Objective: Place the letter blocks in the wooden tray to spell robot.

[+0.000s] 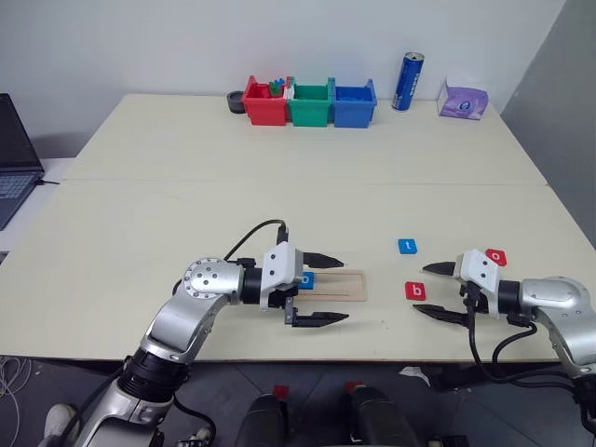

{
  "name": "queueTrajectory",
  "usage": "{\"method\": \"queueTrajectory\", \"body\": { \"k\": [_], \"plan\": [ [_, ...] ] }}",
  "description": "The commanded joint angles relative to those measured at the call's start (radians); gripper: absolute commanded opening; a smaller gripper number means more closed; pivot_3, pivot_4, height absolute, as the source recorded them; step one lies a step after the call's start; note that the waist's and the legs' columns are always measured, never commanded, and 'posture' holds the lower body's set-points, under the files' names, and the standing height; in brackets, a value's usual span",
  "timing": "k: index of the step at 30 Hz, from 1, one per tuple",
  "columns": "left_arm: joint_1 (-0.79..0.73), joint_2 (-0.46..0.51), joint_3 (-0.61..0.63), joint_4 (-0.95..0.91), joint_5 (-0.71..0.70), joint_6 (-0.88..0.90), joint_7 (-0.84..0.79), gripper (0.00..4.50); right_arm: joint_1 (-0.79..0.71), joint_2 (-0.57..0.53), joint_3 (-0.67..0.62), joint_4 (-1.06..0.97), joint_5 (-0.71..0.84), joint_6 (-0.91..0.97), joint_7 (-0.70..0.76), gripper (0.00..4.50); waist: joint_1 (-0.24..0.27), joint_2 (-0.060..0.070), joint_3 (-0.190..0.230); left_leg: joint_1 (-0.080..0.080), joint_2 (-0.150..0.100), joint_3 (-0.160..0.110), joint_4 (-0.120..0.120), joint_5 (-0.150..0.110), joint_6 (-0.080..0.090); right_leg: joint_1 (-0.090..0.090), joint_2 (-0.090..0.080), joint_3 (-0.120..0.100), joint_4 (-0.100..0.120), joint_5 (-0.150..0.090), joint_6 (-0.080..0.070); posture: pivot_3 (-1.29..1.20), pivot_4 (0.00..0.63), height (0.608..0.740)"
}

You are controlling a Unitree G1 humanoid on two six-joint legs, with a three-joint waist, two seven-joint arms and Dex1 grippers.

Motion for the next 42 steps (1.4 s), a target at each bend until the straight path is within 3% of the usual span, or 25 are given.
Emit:
{"method": "queueTrajectory", "body": {
  "k": [1, 7, 8, 10, 17, 21, 25, 31, 42],
  "plan": [
    [-0.016, -0.002, -0.003, -0.005, 0.002, -0.019, -0.006, 4.5, -0.02, 0.003, 0.012, 0.007, -0.001, -0.024, 0.018, 4.47, 0.0, 0.0, 0.0, 0.0, 0.0, 0.0, 0.0, 0.0, 0.0, 0.0, 0.0, 0.0, 0.0, 0.0, 0.0, 0.0, 0.15, 0.74],
    [-0.025, 0.001, 0.003, 0.003, 0.004, -0.02, -0.004, 4.5, -0.037, 0.003, 0.03, 0.04, -0.002, -0.032, 0.033, 4.47, 0.0, 0.0, 0.0, 0.0, 0.0, 0.0, 0.0, 0.0, 0.0, 0.0, 0.0, 0.0, 0.0, 0.0, 0.0, 0.0, 0.15, 0.74],
    [-0.025, 0.001, 0.003, 0.003, 0.005, -0.02, -0.003, 4.5, -0.044, 0.006, 0.033, 0.051, -0.003, -0.036, 0.035, 4.31, 0.0, 0.0, 0.0, 0.0, 0.0, 0.0, 0.0, 0.0, 0.0, 0.0, 0.0, 0.0, 0.0, 0.0, 0.0, 0.0, 0.15, 0.74],
    [-0.025, 0.001, 0.004, 0.003, 0.006, -0.021, -0.001, 4.5, -0.055, 0.01, 0.036, 0.066, -0.003, -0.038, 0.036, 3.88, 0.0, 0.0, 0.0, 0.001, 0.0, 0.0, 0.0, 0.0, 0.0, 0.001, 0.0, 0.0, 0.0, 0.0, 0.0, 0.0, 0.15, 0.74],
    [-0.032, 0.004, 0.016, 0.018, 0.012, -0.03, -0.001, 4.5, -0.071, 0.017, 0.038, 0.102, -0.011, -0.058, 0.043, 1.47, 0.0, 0.0, 0.0, 0.002, 0.0, 0.0, 0.0, 0.0, 0.0, 0.001, 0.0, 0.0, 0.0, 0.0, 0.0, 0.0, 0.15, 0.74],
    [-0.051, 0.016, 0.05, 0.059, 0.008, -0.057, -0.003, 4.5, -0.095, 0.014, 0.041, 0.082, -0.005, -0.024, 0.045, 1.46, 0.0, 0.0, 0.0, 0.002, 0.0, 0.0, 0.001, 0.0, 0.0, 0.002, 0.0, 0.0, 0.001, 0.0, 0.0, 0.0, 0.15, 0.74],
    [-0.044, 0.117, 0.142, 0.139, -0.017, -0.102, -0.074, 4.5, -0.193, 0.042, 0.06, -0.017, 0.036, 0.108, 0.04, 1.46, -0.011, 0.002, 0.001, 0.003, 0.001, 0.0, 0.0, 0.0, 0.0, 0.002, 0.001, 0.001, 0.002, 0.0, 0.0, 0.0, 0.15, 0.74],
    [-0.021, 0.205, 0.212, 0.187, -0.043, -0.13, -0.147, 4.5, -0.316, 0.177, 0.155, -0.121, 0.057, 0.244, 0.002, 1.46, -0.009, 0.002, 0.001, 0.003, 0.003, -0.003, -0.001, 0.0, 0.0, 0.001, 0.002, -0.001, 0.002, -0.001, -0.003, 0.0, 0.15, 0.74],
    [0.011, 0.233, 0.239, 0.162, -0.049, -0.125, -0.158, 4.5, -0.394, 0.331, 0.297, -0.031, -0.002, 0.212, -0.011, 1.46, 0.004, 0.002, 0.001, -0.001, 0.001, -0.002, 0.0, 0.0, 0.0, 0.0, -0.002, -0.003, 0.002, 0.0, -0.005, 0.0, 0.15, 0.74]
  ]
}}
